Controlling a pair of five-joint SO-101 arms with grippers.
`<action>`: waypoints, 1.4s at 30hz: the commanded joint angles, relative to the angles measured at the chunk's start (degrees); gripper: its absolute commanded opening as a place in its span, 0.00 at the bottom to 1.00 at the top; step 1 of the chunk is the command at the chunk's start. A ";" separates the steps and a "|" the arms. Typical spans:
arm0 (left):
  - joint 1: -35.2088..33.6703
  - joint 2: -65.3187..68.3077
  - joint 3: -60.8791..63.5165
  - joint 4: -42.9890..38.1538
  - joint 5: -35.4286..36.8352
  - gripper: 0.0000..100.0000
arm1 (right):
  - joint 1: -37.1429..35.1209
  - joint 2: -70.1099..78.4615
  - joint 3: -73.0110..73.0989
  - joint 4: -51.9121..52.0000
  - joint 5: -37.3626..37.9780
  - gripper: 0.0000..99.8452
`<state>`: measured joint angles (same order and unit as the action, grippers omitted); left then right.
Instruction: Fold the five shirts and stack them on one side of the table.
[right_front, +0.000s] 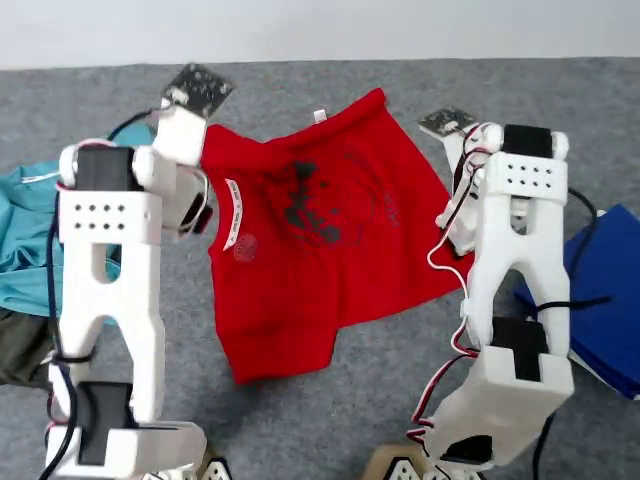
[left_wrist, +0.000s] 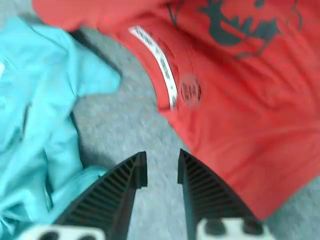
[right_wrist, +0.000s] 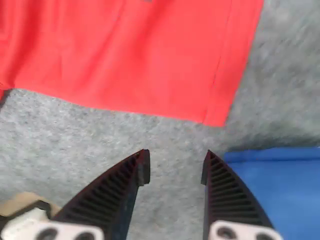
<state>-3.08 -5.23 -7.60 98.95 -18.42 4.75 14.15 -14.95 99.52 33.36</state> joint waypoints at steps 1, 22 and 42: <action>-3.16 -3.43 4.35 0.44 0.44 0.11 | 2.07 -1.71 1.85 -3.03 -3.96 0.19; -10.99 -3.52 22.20 -13.98 0.53 0.11 | 4.00 17.89 2.64 -20.62 -7.03 0.25; -10.73 -3.43 22.29 -13.98 0.53 0.11 | 7.16 21.85 2.64 -19.56 -6.77 0.03</action>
<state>-13.71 -5.85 14.81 85.85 -18.42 12.22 36.40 -13.19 78.59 26.77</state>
